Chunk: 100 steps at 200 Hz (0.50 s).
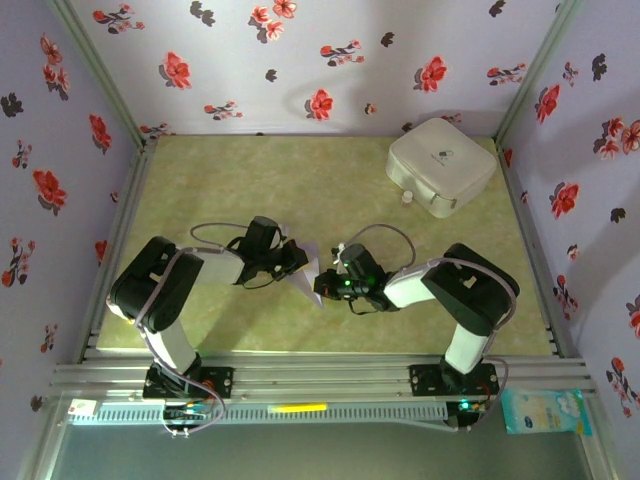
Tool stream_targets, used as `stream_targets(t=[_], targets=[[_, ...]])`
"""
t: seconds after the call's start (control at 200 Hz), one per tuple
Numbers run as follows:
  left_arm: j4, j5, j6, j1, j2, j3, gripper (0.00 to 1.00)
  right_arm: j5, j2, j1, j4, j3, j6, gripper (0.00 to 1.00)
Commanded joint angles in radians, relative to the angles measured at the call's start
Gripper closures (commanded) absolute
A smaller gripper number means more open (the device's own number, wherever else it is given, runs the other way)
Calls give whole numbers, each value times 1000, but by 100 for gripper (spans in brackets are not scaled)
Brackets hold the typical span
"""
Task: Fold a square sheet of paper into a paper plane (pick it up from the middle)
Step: Fourth fold the wing at the center of the table.
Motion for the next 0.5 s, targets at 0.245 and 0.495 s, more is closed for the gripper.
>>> stream_targets(t=[0.245, 0.495], targets=[[17, -2, 2, -6, 44, 22, 99, 10, 50, -12, -87, 17, 8, 95], [5, -15, 4, -6, 49, 21, 100, -2, 58, -18, -93, 23, 20, 94]])
